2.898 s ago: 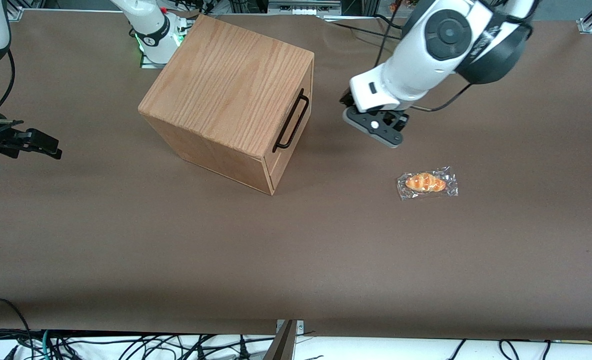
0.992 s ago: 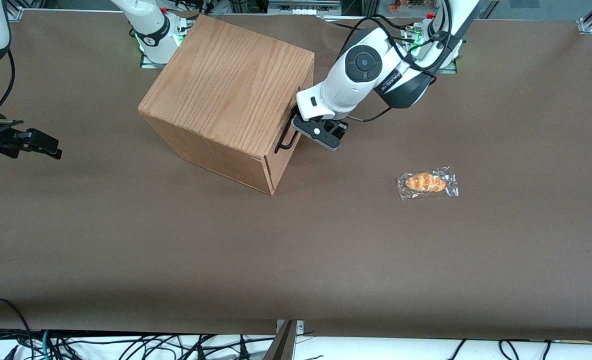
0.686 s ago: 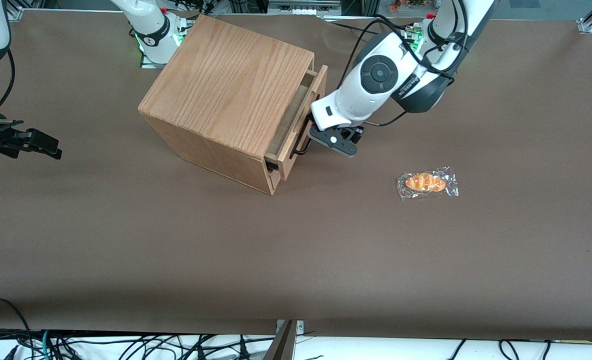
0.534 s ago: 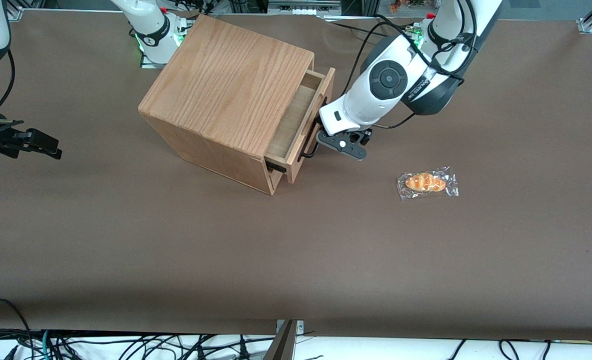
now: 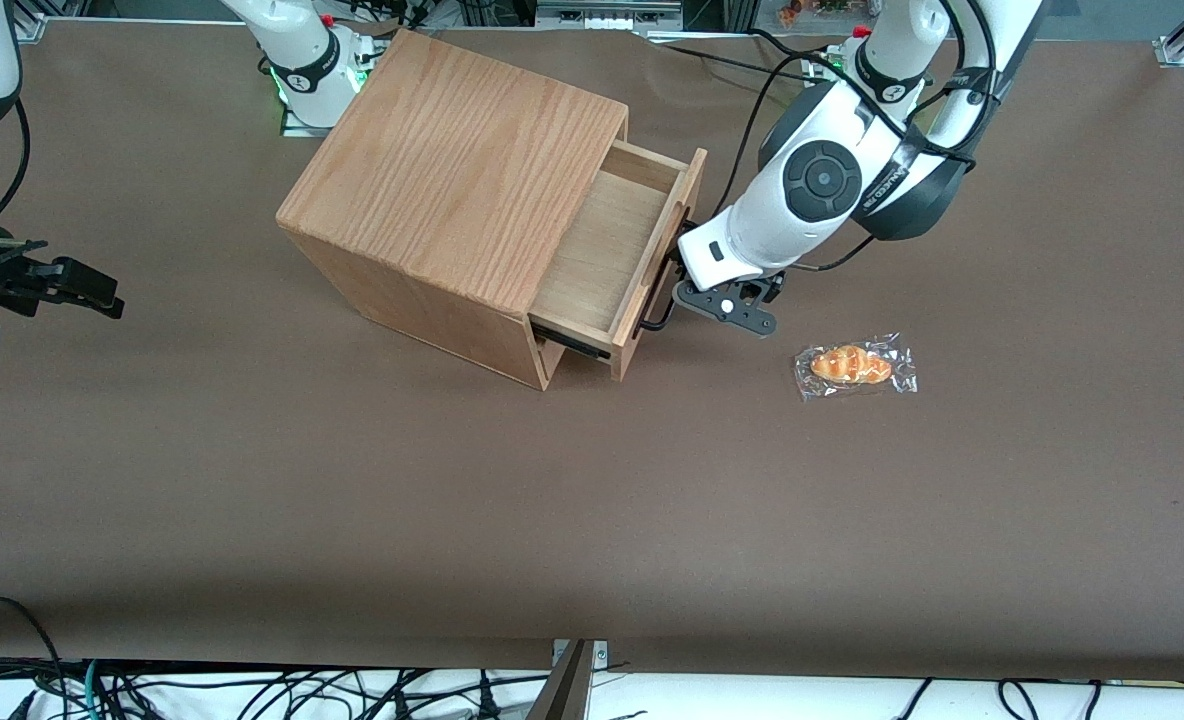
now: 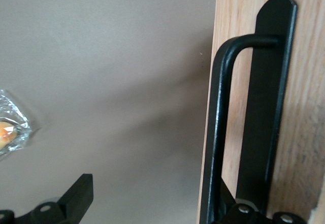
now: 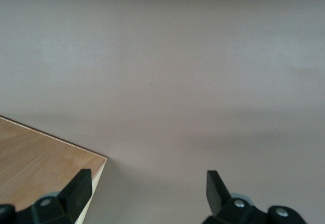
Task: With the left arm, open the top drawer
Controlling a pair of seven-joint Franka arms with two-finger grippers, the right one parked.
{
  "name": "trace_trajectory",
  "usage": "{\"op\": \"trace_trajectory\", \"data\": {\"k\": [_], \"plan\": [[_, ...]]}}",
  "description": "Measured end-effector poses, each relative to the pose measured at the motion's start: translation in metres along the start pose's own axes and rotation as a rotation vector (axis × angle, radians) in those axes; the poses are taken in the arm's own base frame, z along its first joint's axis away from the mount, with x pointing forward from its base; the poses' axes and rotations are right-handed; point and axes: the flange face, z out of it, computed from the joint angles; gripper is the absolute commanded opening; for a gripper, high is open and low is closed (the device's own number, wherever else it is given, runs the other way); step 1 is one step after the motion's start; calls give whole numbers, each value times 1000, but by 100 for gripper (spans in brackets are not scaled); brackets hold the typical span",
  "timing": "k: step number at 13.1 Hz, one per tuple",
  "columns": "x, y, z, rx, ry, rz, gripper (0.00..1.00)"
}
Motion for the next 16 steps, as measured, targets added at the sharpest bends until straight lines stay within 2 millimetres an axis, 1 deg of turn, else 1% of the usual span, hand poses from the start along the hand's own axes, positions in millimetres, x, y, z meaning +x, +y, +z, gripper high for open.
{"op": "trace_trajectory", "data": {"k": [8,12,13,16], "plan": [[5,-38,-7,3,-5,10,100],[7,-77,-14,8,-4,19,100],[8,-83,-15,8,-4,19,100],[7,-85,-16,8,-5,20,100]]}}
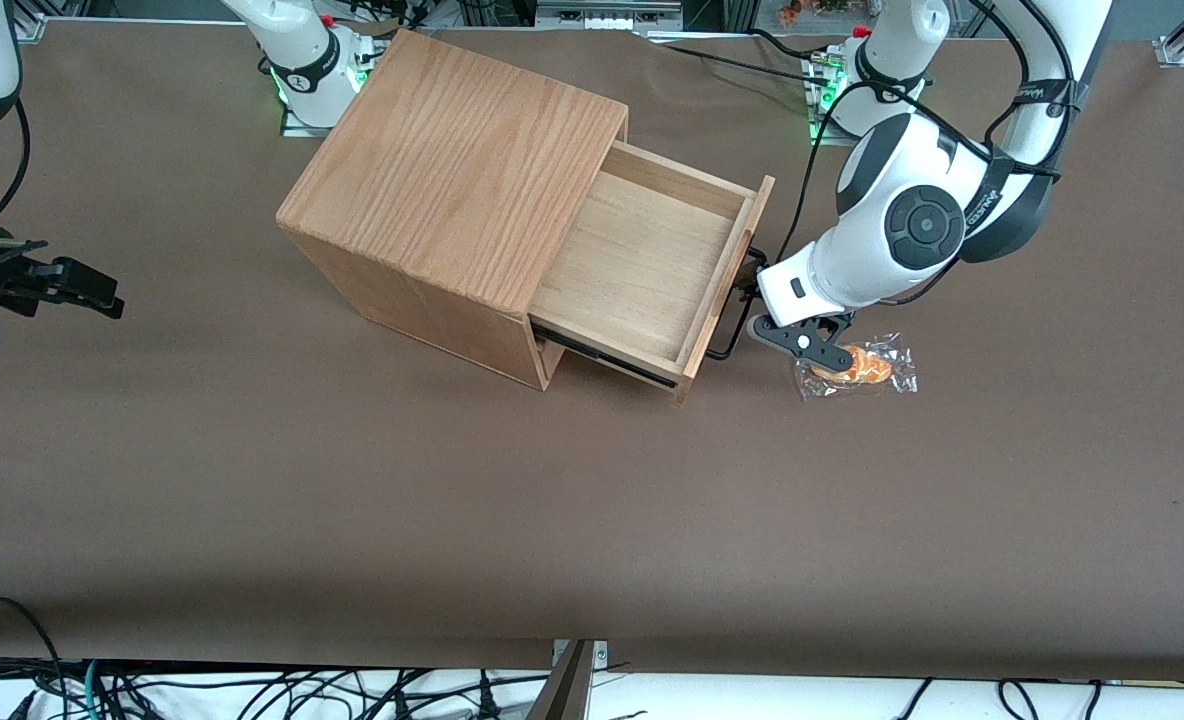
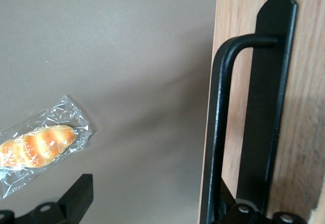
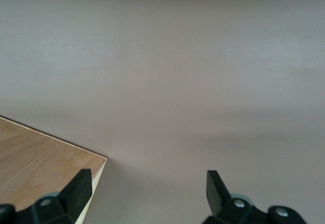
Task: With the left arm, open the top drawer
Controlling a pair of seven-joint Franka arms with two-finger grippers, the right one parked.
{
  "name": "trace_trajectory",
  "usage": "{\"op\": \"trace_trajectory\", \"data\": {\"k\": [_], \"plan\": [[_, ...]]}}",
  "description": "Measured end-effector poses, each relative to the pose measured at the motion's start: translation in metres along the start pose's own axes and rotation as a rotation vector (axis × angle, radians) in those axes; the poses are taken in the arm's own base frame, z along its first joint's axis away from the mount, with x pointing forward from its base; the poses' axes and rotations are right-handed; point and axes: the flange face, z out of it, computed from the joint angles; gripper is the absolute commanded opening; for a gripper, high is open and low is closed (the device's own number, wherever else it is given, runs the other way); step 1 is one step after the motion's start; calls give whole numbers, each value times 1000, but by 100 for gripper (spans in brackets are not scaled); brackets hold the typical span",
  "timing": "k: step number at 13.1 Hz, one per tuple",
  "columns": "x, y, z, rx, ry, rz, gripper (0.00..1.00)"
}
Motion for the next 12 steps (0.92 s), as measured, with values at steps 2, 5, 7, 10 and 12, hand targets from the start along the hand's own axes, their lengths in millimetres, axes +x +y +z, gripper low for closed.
{"op": "trace_trajectory", "data": {"k": [2,5,7,10,12], "plan": [[0,0,-1,0,-2,0,100],[-2,1,-3,-1,-16,-2,100],[-3,2,-2,-17,-33,-11,100],[-4,5,-1,-21,-37,-10,100],[-5,11,-5,-49,-41,-14,100]]}}
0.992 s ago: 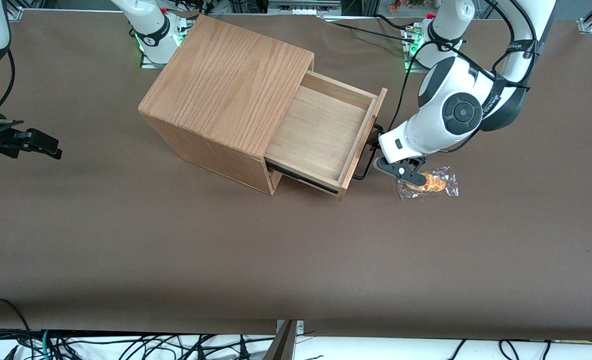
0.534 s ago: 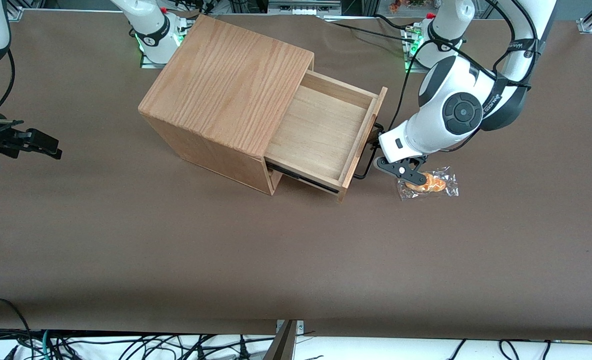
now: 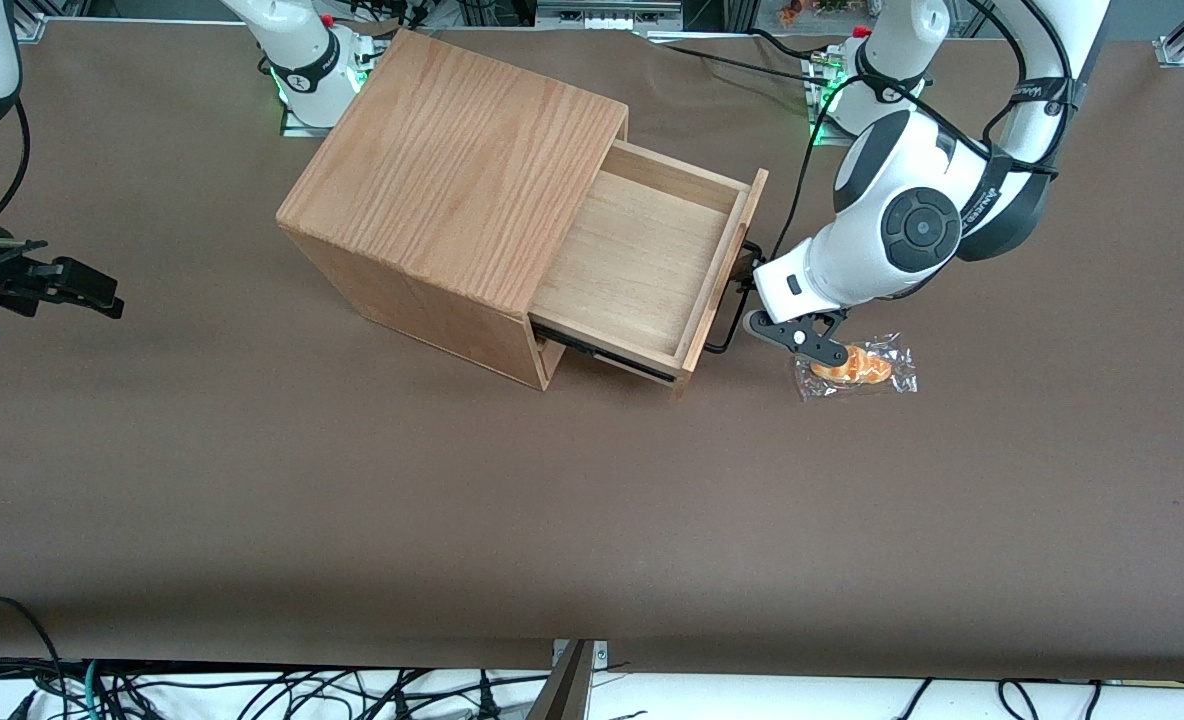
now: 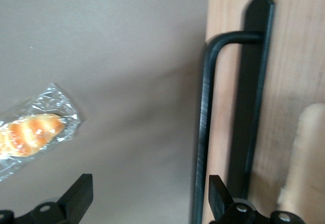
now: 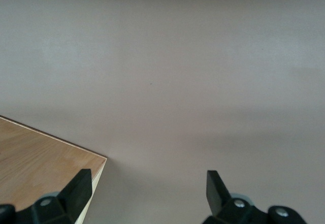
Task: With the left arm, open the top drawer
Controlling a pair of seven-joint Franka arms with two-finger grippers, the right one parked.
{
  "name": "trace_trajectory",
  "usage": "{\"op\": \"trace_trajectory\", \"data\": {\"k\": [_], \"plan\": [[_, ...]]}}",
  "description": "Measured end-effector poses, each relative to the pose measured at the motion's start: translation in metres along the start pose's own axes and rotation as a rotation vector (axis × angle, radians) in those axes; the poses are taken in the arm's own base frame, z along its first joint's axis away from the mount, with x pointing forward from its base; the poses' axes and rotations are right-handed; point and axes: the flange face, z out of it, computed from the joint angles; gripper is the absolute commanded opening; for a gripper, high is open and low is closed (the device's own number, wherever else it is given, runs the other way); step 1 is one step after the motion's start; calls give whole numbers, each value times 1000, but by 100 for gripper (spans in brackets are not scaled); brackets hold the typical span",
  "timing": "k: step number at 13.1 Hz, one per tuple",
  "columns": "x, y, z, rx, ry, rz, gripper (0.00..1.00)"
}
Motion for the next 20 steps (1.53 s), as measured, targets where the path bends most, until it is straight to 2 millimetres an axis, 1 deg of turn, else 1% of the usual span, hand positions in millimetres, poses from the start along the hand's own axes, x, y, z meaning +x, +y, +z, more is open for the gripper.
{"op": "trace_trajectory", "data": {"k": [3,5,6,7,9,11,13,15,17,18,20], "plan": [[-4,6,-11,-36,9,-9,100],[-6,5,-21,-35,23,-8,100],[-9,0,-33,-32,43,-10,100],[-13,-7,-50,-27,70,-12,100],[-27,-28,-88,9,132,-33,100],[-42,-57,-124,45,193,-75,100],[-59,-89,-155,79,246,-128,100],[-77,-120,-180,161,276,-169,100],[-91,-145,-204,188,296,-214,100],[-96,-153,-214,189,304,-229,100],[-101,-157,-228,193,303,-239,100]]}}
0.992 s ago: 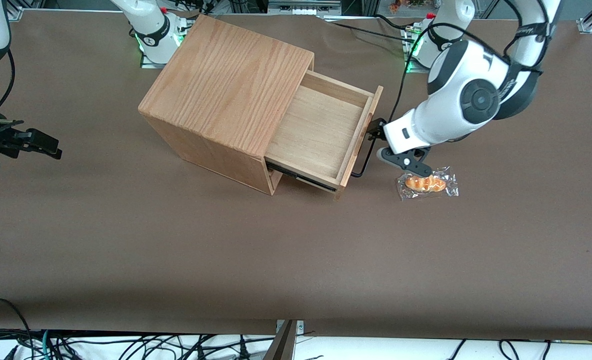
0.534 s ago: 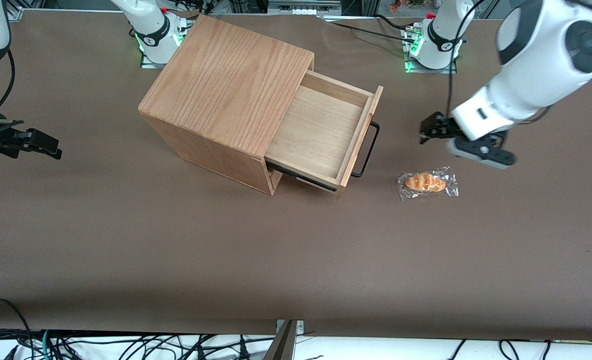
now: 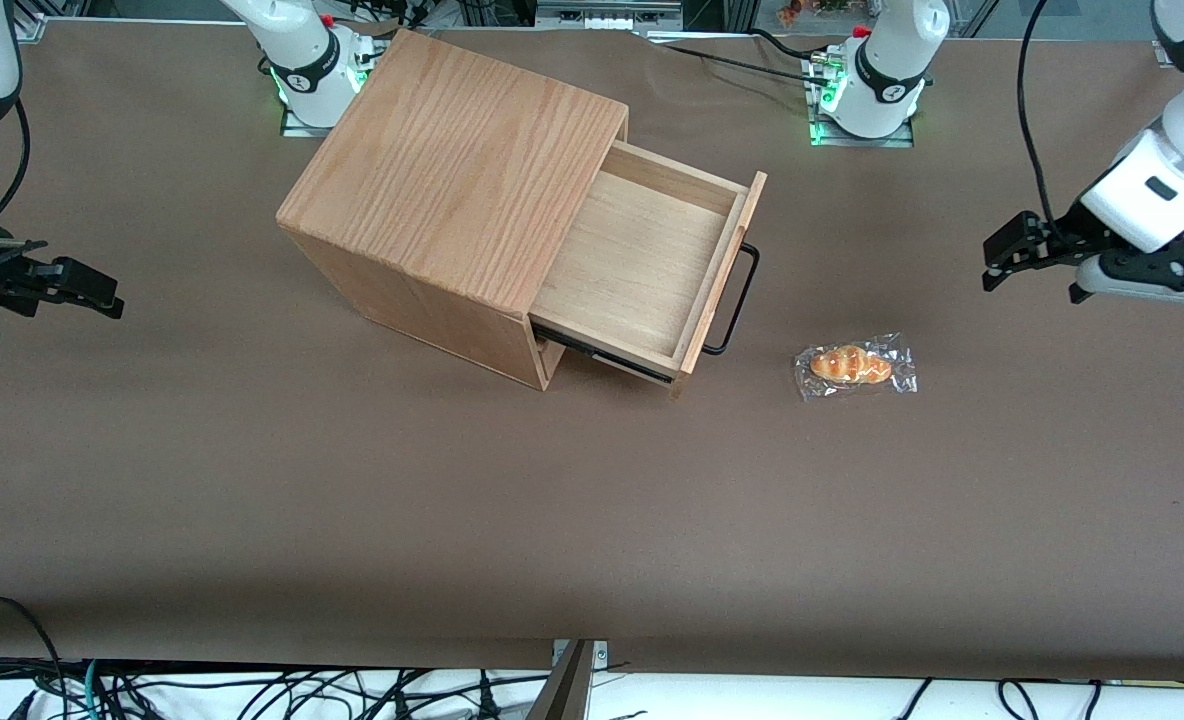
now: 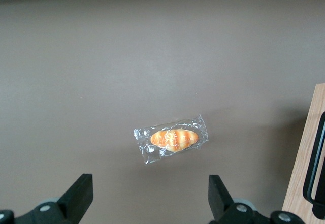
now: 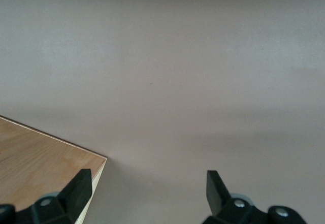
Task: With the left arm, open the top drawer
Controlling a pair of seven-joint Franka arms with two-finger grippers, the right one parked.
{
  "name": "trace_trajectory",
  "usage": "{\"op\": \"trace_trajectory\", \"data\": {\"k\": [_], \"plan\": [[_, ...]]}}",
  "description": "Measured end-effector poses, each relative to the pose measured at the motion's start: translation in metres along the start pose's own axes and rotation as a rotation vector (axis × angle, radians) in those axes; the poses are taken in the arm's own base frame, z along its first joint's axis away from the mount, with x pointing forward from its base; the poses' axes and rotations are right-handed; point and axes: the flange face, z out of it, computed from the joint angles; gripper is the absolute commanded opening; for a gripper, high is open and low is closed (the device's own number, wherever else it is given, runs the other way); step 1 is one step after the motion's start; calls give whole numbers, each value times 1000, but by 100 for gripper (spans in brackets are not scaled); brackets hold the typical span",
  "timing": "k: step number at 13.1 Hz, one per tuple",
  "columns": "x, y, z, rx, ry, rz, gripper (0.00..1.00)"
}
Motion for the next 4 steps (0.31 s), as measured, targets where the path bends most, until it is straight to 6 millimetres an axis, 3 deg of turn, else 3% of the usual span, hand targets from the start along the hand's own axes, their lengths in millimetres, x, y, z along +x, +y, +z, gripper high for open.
{"op": "trace_trajectory", "data": {"k": [4], "plan": [[-1,-5,-7,6,-12,-8,100]]}}
